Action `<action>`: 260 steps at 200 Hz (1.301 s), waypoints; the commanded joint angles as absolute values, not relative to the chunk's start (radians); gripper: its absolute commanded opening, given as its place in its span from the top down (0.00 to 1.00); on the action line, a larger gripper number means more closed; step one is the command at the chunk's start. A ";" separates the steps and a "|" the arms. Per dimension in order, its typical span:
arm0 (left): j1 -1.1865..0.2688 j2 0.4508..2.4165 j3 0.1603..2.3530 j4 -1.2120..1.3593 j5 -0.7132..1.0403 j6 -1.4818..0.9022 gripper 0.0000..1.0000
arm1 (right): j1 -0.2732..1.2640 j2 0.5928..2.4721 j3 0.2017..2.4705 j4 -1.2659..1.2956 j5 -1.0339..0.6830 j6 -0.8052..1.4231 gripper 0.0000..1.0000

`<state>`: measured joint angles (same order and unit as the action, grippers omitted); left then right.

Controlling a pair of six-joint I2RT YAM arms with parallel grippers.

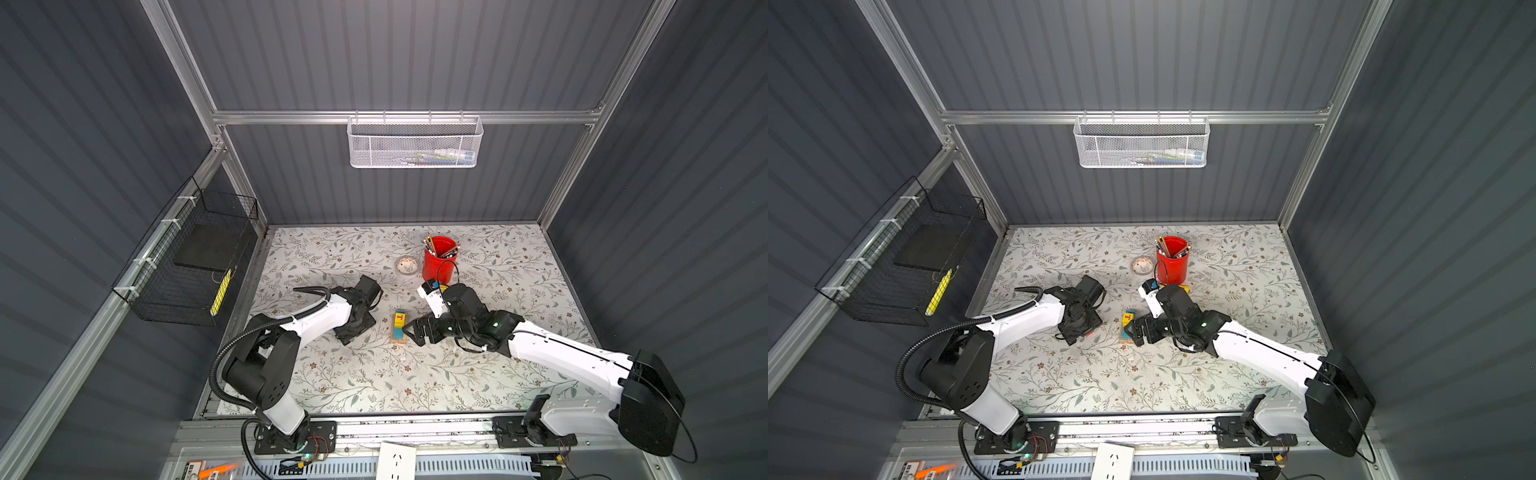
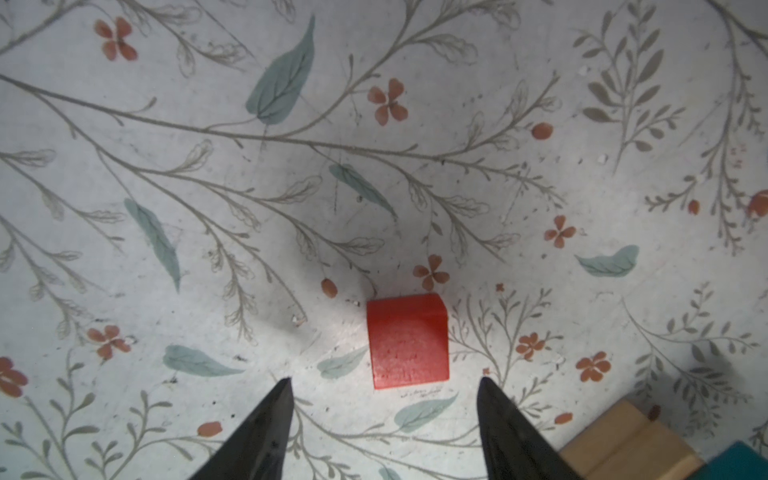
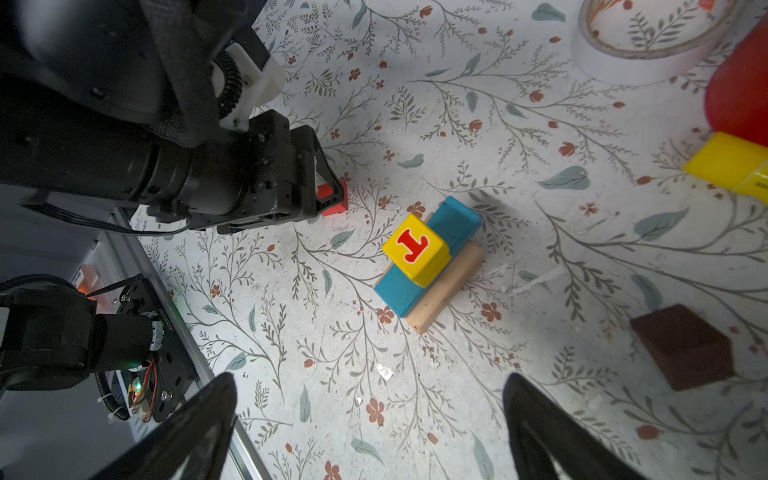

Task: Build the wood block tower
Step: 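Open the left gripper and move it toward the small red cube, then grasp the small red cube with the left gripper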

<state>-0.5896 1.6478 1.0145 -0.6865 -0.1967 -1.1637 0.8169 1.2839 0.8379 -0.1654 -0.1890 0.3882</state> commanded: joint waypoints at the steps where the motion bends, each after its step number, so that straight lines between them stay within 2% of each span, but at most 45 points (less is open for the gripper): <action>1: -0.580 1.681 1.049 -0.679 -0.182 -1.160 0.34 | 0.817 1.263 0.839 -0.176 -0.160 0.378 0.01; 79: -0.571 1.735 1.067 -0.672 -0.158 -1.124 0.48 | 0.813 1.277 0.842 -0.185 -0.150 0.374 0.01; 145: -0.567 1.761 1.063 -0.666 -0.152 -1.100 0.55 | 0.813 1.283 0.843 -0.187 -0.151 0.372 0.01; 168: -0.566 1.768 1.063 -0.660 -0.146 -1.089 0.62 | 0.813 1.284 0.844 -0.186 -0.153 0.374 0.01; 260: -0.555 1.783 1.088 -0.681 -0.165 -1.019 0.63 | 0.812 1.285 0.851 -0.193 -0.151 0.371 0.01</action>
<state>-0.5610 1.7569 1.0660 -0.6575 -0.1596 -1.0603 0.8162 1.2800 0.8379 -0.1741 -0.1596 0.3836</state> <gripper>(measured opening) 0.376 0.989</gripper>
